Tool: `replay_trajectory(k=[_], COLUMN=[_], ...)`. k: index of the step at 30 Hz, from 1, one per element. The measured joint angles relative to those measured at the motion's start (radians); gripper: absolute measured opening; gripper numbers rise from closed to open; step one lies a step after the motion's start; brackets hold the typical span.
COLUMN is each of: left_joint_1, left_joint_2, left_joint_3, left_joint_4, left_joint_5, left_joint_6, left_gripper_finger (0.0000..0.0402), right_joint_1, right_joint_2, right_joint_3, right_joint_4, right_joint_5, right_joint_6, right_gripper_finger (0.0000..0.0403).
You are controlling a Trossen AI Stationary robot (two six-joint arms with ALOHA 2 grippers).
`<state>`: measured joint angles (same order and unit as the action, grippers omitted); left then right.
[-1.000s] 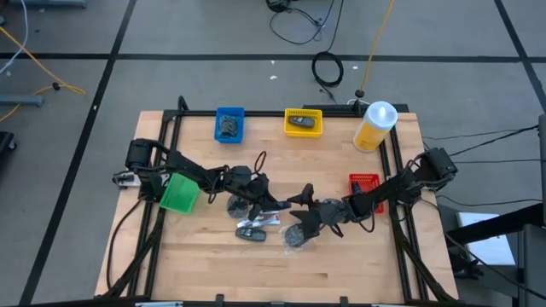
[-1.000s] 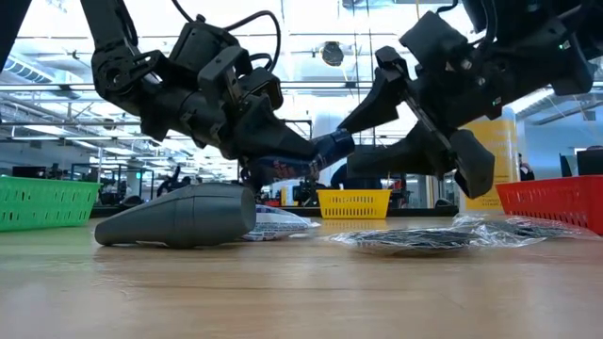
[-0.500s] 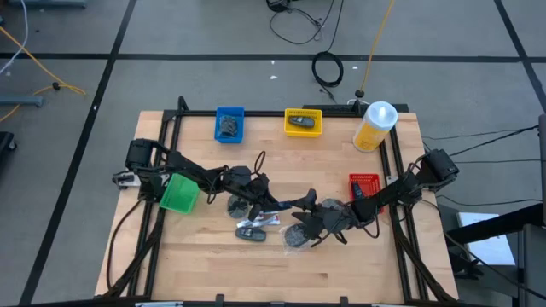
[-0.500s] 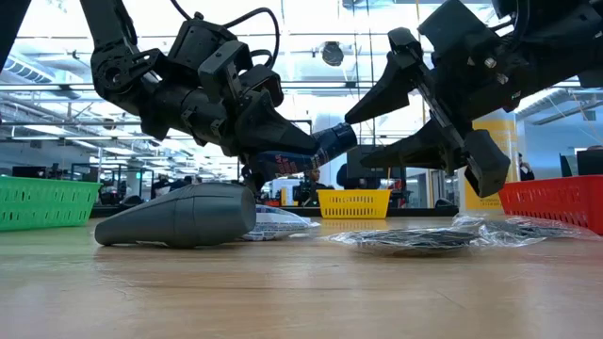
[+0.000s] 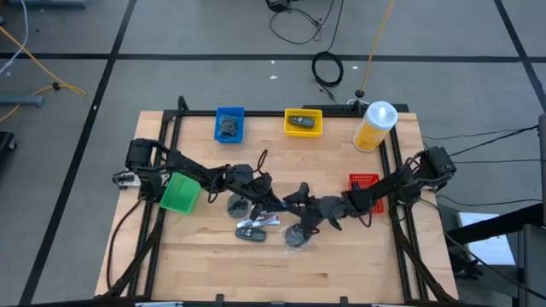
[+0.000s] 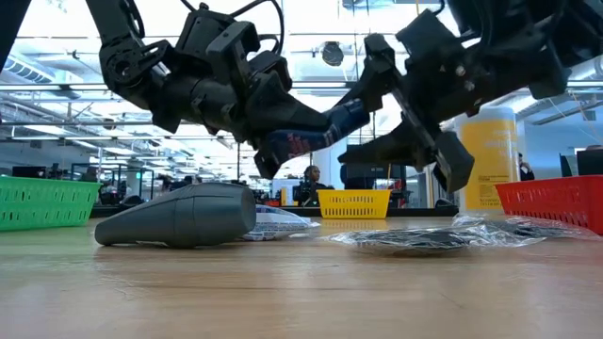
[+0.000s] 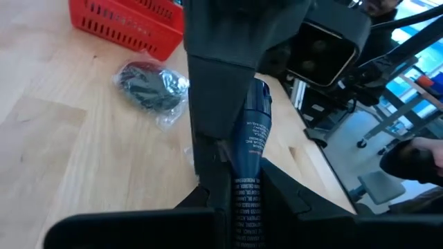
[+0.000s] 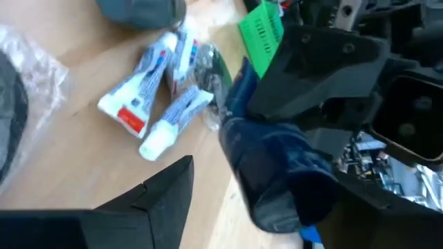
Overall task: Pick & Place Travel size toiletries
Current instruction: Put the blue shave cream into the red bin
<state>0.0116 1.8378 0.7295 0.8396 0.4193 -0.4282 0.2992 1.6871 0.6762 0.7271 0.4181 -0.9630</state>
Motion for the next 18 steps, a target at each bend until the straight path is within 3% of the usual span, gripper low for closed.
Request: replay_trajectory(k=[9,12,15,18], left_joint_1=[0.000,0.000,0.004,0.023], left_joint_2=[0.000,0.000,0.000,0.000], left_joint_3=[0.000,0.000,0.000,0.000], left_joint_4=[-0.008,-0.007,-0.005,0.000], left_joint_5=[0.003,0.005,0.010,0.036], left_joint_6=[0.003,0.007,0.029,0.045], left_gripper_finger=[0.0042,0.0048,0.0081,0.0139], right_joint_1=[0.028,0.036,0.046,0.060], right_joint_2=[-0.001,-0.001,-0.001,0.000], right_joint_3=[0.002,0.002,0.002,-0.001], right_joint_4=[0.008,0.007,0.001,-0.036], right_joint_5=[0.005,0.009,0.014,-0.006], right_joint_6=[0.103,0.152,0.205,0.276], right_gripper_finger=[0.0129,0.0119,0.0119,0.0120])
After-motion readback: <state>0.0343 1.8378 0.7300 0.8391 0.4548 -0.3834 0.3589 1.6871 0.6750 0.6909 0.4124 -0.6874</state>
